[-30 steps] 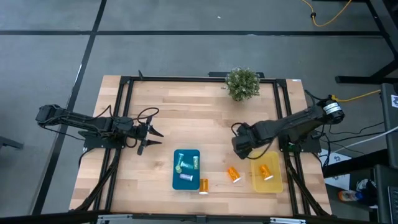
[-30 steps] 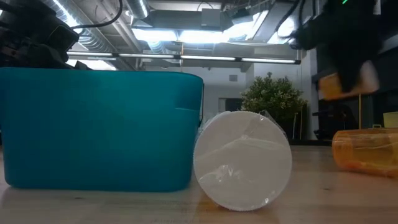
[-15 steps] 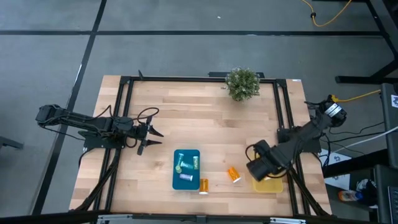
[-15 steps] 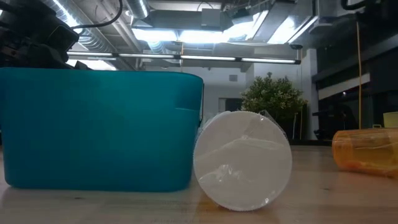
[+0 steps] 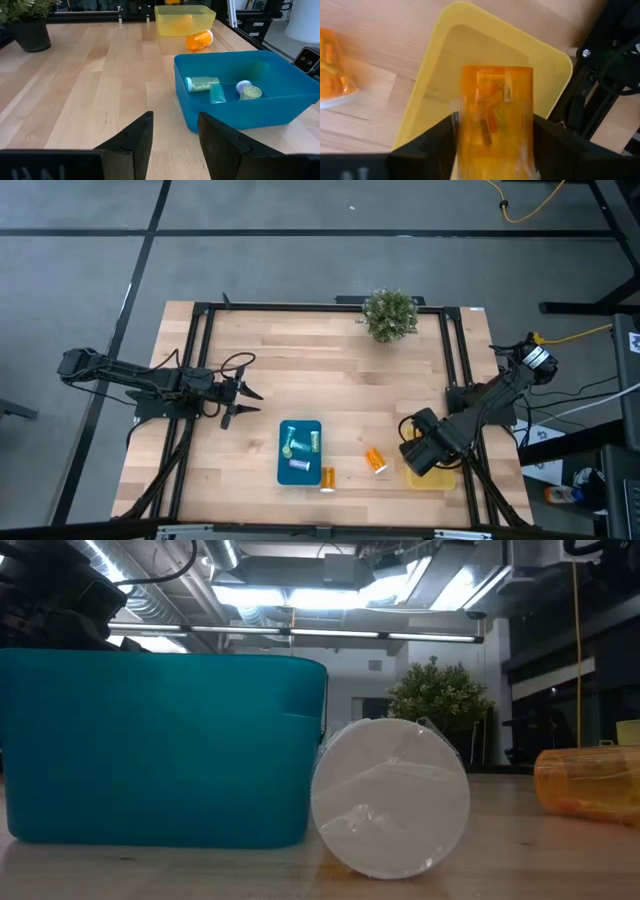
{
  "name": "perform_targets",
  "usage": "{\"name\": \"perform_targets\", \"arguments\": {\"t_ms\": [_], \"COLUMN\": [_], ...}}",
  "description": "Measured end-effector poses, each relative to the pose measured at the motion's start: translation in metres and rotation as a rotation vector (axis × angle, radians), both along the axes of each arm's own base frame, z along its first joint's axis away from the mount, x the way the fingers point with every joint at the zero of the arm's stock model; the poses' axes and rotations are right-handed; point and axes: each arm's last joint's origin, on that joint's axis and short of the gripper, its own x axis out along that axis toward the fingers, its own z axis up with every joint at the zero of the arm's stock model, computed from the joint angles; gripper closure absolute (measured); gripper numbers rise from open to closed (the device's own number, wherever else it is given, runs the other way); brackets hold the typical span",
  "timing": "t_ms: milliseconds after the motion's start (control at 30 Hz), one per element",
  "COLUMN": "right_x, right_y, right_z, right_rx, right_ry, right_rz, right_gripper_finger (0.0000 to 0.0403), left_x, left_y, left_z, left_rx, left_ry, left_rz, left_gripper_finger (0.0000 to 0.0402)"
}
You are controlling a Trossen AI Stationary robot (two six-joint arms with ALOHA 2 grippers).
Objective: Pick and place medicine bottles into bin by pill shape (circle, oval)
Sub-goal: Put the large orange pill bottle into the yellow bin
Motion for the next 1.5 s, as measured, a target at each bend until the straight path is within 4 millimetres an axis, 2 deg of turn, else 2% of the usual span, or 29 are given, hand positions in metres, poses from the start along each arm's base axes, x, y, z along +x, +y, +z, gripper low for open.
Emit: {"name": "perform_targets", "arguments": {"t_ms": [133, 233, 800, 900, 1067, 1200, 1300, 1500], "right_x": [0.000, 0.000, 0.004, 0.010, 0.030, 0.046, 0.057, 0.073], "right_y": [0.000, 0.000, 0.001, 0.004, 0.014, 0.020, 0.021, 0.018], "right_z": [0.000, 0.000, -0.001, 0.002, 0.015, 0.014, 0.006, -0.018], "right_rx": [0.000, 0.002, 0.005, -0.007, -0.029, -0.004, 0.006, 0.064], "right_ry": [0.001, -0.001, -0.045, -0.135, -0.402, -0.575, -0.593, -0.466], "right_rz": [0.005, 0.006, -0.016, 0.018, 0.169, 0.267, 0.300, 0.304], "right_gripper_finger": [0.0135, 0.0117, 0.0112, 0.0112, 0.0112, 0.0112, 0.0111, 0.0111], "left_x": [0.000, 0.000, 0.000, 0.000, 0.000, 0.000, 0.000, 0.000], "left_y": [0.000, 0.000, 0.000, 0.000, 0.000, 0.000, 0.000, 0.000], "left_z": [0.000, 0.000, 0.000, 0.000, 0.000, 0.000, 0.000, 0.000], "left_rx": [0.000, 0.001, 0.002, 0.004, 0.004, 0.004, 0.004, 0.000], "left_ry": [0.000, 0.001, 0.002, 0.002, 0.001, 0.002, 0.002, 0.002], "left_rz": [0.000, 0.000, 0.000, -0.001, -0.001, -0.001, -0.001, 0.000], "left_gripper_finger": [0.0254, 0.0254, 0.0254, 0.0254, 0.0254, 0.0254, 0.0254, 0.0254]}}
